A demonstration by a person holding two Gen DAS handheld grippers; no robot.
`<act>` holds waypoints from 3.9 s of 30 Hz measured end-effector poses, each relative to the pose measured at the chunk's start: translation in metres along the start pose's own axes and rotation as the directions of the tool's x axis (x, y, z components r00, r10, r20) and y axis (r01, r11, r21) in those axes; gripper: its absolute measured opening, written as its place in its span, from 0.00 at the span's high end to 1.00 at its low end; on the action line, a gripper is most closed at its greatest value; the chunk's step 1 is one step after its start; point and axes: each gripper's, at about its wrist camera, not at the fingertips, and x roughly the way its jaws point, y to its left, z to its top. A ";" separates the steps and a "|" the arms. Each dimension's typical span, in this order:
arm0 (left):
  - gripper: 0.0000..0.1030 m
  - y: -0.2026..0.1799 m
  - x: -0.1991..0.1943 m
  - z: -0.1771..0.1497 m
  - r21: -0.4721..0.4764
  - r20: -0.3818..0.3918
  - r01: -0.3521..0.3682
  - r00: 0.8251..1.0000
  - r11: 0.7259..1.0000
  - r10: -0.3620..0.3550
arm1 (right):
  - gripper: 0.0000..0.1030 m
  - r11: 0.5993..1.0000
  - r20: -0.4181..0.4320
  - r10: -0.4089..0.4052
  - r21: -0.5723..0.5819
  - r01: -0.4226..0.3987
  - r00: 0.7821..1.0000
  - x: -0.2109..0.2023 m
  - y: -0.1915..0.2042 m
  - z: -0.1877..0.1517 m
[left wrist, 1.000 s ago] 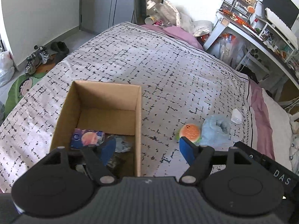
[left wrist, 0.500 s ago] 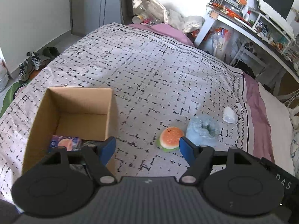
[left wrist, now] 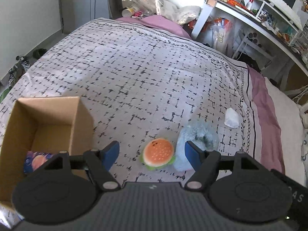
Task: Organize soft objects
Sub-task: 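Move both open tools toward the burger toy and plush toy, then close both tools on the light blue fluffy plush toy together, then carry the blue plush toy with both tools over the cardboard box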
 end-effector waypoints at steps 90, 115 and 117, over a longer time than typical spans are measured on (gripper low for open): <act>0.88 0.035 -0.086 -0.017 0.025 0.136 0.292 0.946 0.956 -0.293 | 0.83 0.989 0.133 0.105 -0.113 -0.090 0.986 -0.061 0.086 -0.031; 0.88 0.131 -0.102 -0.018 -0.069 0.186 0.293 0.943 0.954 -0.277 | 0.83 0.972 0.103 0.109 -0.217 -0.085 0.989 -0.041 0.171 -0.070; 0.88 0.141 -0.101 -0.015 -0.081 0.190 0.292 0.943 0.953 -0.273 | 0.83 0.969 0.099 0.112 -0.230 -0.087 0.989 -0.037 0.180 -0.072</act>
